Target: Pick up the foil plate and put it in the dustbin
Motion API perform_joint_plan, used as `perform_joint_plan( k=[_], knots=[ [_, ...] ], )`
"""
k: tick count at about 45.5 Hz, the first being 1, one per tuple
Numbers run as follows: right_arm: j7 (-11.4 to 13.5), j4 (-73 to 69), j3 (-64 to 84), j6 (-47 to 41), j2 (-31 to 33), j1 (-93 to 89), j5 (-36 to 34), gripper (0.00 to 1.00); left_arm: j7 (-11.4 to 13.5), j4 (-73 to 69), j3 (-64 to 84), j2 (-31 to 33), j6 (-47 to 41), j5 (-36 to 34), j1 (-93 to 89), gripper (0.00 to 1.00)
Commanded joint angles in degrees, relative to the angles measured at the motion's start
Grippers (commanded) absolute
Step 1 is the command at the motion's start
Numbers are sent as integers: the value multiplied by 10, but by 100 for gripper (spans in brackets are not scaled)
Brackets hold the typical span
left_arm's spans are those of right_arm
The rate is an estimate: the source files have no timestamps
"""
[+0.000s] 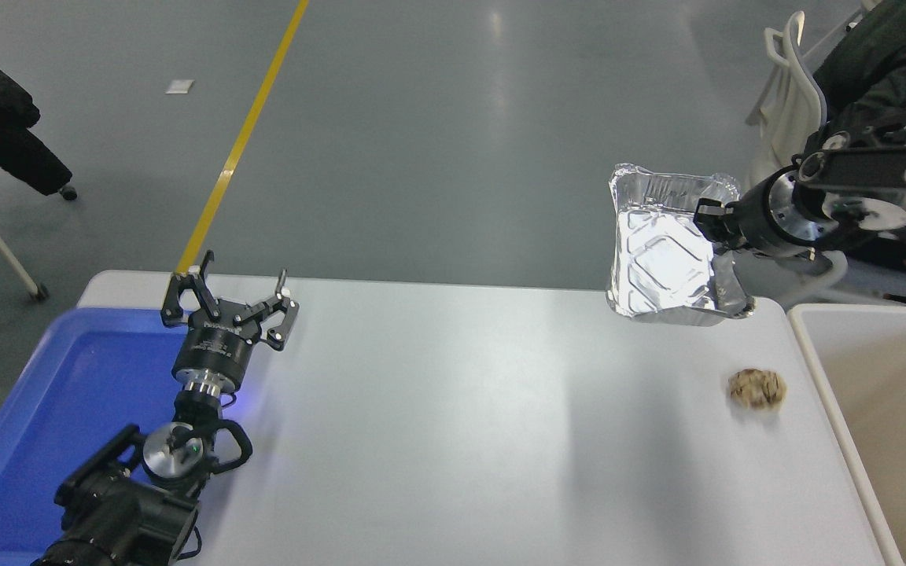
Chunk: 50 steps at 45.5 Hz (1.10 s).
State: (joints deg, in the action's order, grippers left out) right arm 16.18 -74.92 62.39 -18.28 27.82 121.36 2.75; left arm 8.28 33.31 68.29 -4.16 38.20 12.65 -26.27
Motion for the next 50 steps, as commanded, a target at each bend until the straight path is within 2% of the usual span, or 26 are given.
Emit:
perform_joint_plan(
  k=[1,7,13,19,26,33,38,42,46,50],
  knots=[
    [1,-62,65,-49,29,133,34,0,1,0,0,0,0,0,0,99],
    [3,-57,85,-49,62,158,48,0,0,0,0,0,0,0,0,99],
    [4,-19,106,-47,125,167,56,0,0,0,0,0,0,0,0,99],
    [5,74,117,-49,203,151,97,0,1,0,0,0,0,0,0,99],
    [3,196,85,-49,305,72,107,0,0,0,0,0,0,0,0,99],
    [-2,305,-18,-41,394,-59,106,0,0,0,0,0,0,0,0,99],
    [-3,337,-106,-5,418,-170,97,0,0,0,0,0,0,0,0,99],
    [-15,337,-168,58,428,-267,82,0,0,0,0,-1,0,0,0,99],
    [-39,337,-217,121,418,-377,37,0,1,0,0,0,0,0,0,99],
    [-44,346,-280,171,382,-479,-9,0,1,0,0,0,0,0,0,99]
  ],
)
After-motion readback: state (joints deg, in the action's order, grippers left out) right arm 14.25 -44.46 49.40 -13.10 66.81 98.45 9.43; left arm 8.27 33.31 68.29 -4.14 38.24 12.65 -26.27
